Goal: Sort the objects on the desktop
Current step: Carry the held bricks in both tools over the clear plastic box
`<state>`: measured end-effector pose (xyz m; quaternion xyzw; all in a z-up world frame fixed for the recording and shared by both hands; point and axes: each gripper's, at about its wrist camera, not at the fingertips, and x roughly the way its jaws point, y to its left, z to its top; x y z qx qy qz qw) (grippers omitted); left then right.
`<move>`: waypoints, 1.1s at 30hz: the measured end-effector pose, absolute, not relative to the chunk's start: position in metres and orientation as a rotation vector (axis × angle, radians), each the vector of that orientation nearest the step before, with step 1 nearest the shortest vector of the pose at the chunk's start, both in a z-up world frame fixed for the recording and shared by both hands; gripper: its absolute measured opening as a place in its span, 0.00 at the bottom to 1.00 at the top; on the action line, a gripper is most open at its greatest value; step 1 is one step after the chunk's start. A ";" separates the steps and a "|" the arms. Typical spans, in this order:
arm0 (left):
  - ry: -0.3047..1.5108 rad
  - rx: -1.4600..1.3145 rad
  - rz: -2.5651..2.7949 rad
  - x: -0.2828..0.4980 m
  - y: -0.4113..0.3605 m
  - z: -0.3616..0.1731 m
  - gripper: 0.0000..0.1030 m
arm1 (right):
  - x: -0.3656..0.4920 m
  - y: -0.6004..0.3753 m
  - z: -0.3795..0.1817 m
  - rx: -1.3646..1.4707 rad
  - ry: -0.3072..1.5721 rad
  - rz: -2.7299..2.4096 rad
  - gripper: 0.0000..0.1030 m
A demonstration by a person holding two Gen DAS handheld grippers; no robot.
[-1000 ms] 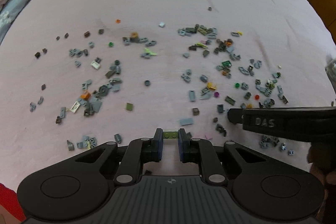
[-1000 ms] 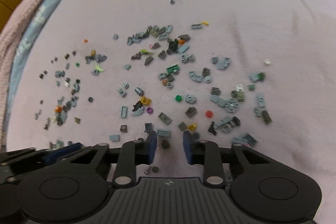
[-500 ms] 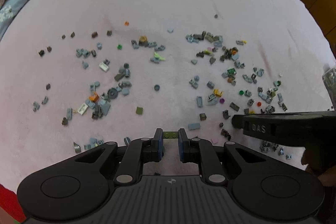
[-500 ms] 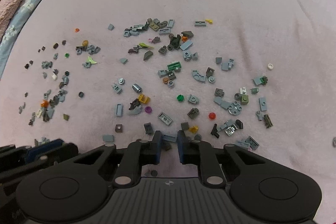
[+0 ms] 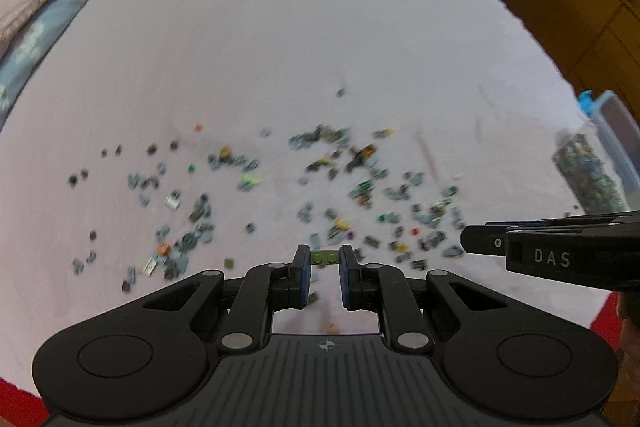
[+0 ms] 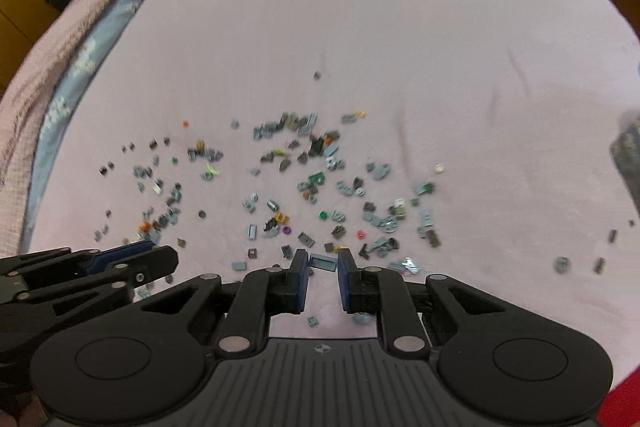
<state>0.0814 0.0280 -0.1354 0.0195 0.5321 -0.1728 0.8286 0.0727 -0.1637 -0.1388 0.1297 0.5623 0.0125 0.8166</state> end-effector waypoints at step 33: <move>0.957 0.112 -0.483 -0.024 -0.168 -0.037 0.16 | -0.063 -0.369 -0.006 0.356 0.886 0.011 0.17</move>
